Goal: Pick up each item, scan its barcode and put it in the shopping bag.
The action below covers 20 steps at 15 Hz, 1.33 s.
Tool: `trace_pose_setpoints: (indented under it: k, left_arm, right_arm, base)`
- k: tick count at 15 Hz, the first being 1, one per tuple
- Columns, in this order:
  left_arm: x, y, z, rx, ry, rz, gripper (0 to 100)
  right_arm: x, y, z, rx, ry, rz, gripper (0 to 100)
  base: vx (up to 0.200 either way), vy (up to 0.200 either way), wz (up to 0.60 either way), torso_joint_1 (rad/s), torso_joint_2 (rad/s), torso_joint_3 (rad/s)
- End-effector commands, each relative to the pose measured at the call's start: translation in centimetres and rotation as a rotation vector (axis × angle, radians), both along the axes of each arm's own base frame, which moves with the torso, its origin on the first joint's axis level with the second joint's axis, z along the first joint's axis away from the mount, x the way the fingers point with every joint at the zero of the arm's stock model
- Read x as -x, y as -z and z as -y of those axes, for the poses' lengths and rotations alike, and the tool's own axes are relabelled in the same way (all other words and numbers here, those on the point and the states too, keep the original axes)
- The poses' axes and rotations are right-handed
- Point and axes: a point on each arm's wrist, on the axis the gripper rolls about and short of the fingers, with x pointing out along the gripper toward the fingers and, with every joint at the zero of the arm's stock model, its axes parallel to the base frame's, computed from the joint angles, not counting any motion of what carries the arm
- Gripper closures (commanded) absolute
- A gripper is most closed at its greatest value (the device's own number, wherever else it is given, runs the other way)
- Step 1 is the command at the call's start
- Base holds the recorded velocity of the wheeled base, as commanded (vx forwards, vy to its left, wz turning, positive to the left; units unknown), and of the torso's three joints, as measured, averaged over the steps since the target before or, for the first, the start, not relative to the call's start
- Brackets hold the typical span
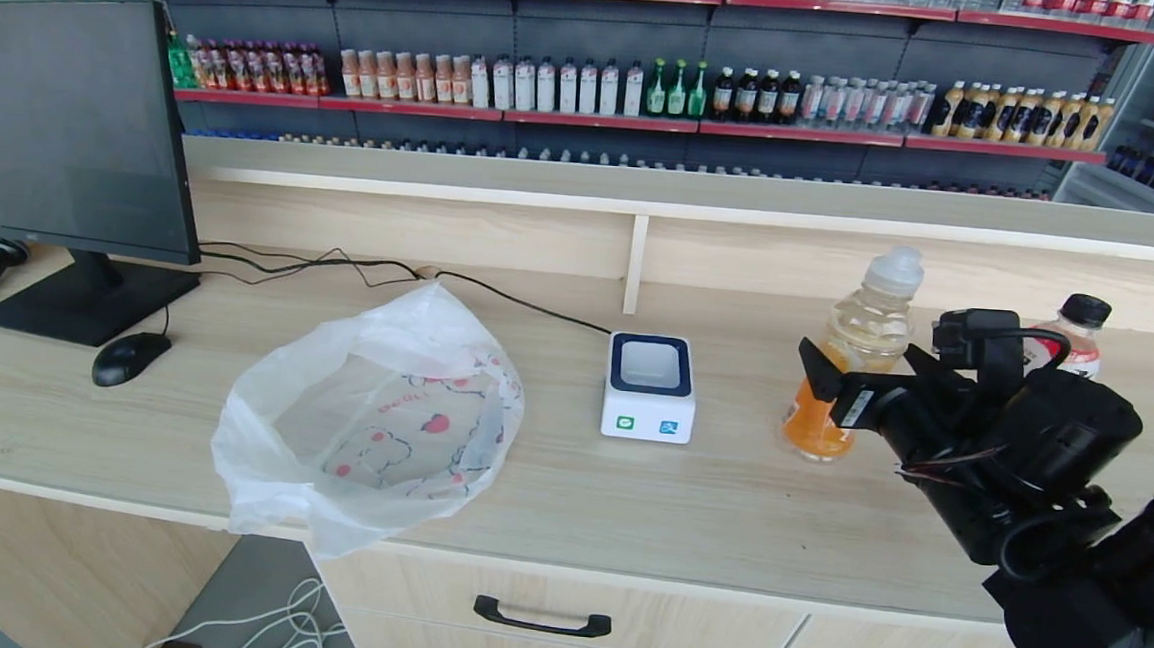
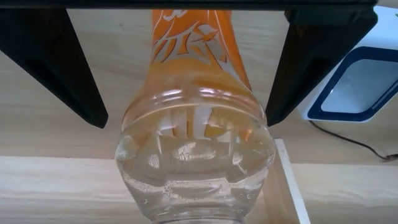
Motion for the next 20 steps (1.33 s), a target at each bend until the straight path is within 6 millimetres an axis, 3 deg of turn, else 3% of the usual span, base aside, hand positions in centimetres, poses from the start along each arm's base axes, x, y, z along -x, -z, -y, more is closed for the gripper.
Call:
trace_pose_setpoints:
  k: [1,17,18,20]
  left_arm:
    - [0.0,0.0,0.0,0.001,-0.001,0.002,0]
    - [0.0,0.0,0.0,0.002,-0.001,0.002,0]
    - [0.0,0.0,0.0,0.002,-0.001,0.002,0]
    - [0.0,0.0,0.0,0.002,0.0,0.002,0]
  right_arm:
    - [-0.2,0.5,-0.1,0.005,0.0,-0.014,0]
    - [-1.1,0.8,-0.3,0.005,-0.001,-0.009,0]
    - [-1.0,0.8,-0.4,0.007,-0.003,-0.012,100]
    - [-1.1,0.5,-0.4,0.002,-0.003,0.0,100]
  base:
    - [0.0,0.0,0.0,0.0,0.0,0.0]
    - [0.0,0.0,0.0,0.0,0.0,0.0]
    - [0.0,0.0,0.0,0.0,0.0,0.0]
    - [0.0,0.0,0.0,0.0,0.0,0.0]
